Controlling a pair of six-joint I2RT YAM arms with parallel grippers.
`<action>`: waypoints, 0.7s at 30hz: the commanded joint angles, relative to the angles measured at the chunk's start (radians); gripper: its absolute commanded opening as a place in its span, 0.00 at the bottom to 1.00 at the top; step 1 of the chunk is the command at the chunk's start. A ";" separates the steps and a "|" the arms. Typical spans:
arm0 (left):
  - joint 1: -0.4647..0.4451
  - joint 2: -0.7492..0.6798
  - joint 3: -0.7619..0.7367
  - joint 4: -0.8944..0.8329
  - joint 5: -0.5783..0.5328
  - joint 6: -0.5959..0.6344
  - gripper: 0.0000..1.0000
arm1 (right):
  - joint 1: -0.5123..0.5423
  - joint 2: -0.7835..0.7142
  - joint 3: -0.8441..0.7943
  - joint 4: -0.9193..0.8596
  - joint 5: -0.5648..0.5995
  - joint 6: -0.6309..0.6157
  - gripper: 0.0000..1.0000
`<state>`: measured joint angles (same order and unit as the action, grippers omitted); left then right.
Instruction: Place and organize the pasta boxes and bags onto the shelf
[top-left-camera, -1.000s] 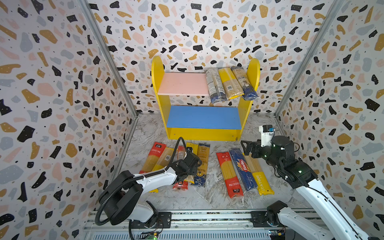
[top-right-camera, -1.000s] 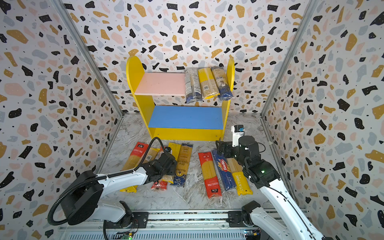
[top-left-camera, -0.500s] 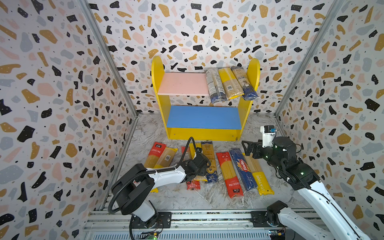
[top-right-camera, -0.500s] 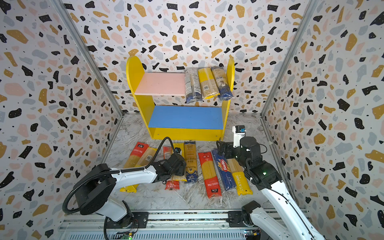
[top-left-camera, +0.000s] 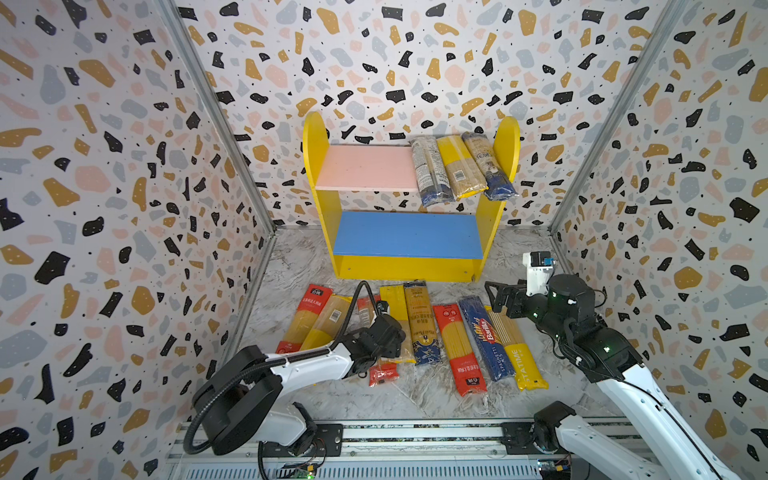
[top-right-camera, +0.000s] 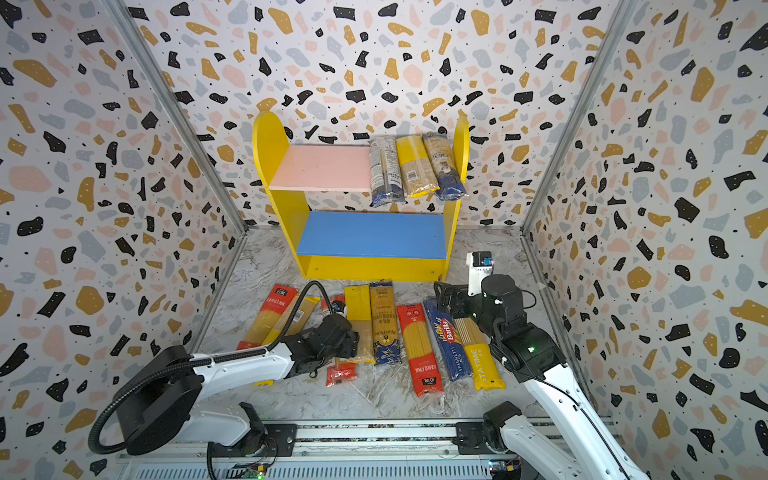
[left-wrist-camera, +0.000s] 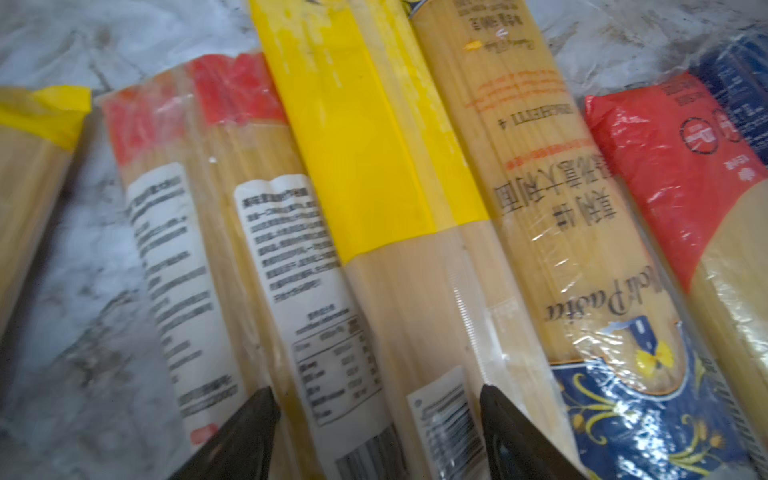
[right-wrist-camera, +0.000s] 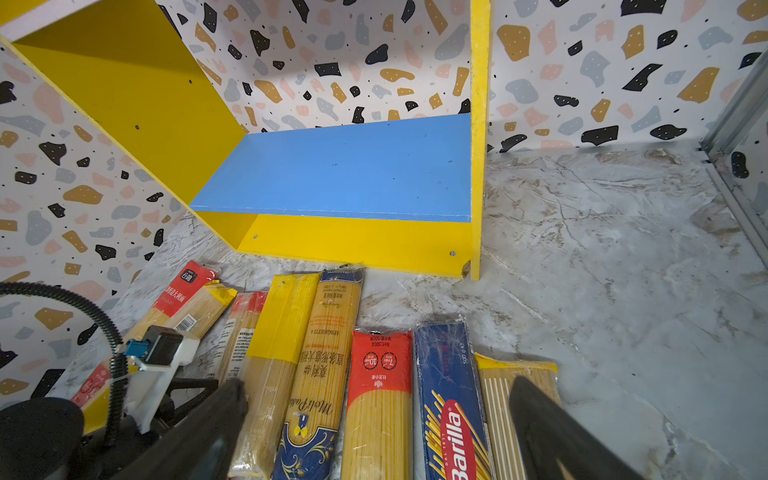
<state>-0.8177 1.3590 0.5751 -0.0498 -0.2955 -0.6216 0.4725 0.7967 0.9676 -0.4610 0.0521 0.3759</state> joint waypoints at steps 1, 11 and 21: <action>0.018 -0.041 -0.032 -0.056 -0.015 -0.004 0.77 | -0.001 -0.007 0.005 0.009 -0.004 -0.002 0.99; 0.012 -0.100 0.047 -0.097 -0.008 -0.030 0.77 | 0.000 -0.022 0.011 -0.008 0.002 -0.002 0.99; 0.010 -0.266 -0.107 -0.173 -0.053 -0.127 0.77 | 0.000 -0.016 0.001 0.013 -0.010 -0.006 0.99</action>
<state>-0.8032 1.1168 0.5186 -0.1799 -0.3256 -0.7025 0.4725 0.7860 0.9676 -0.4614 0.0494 0.3759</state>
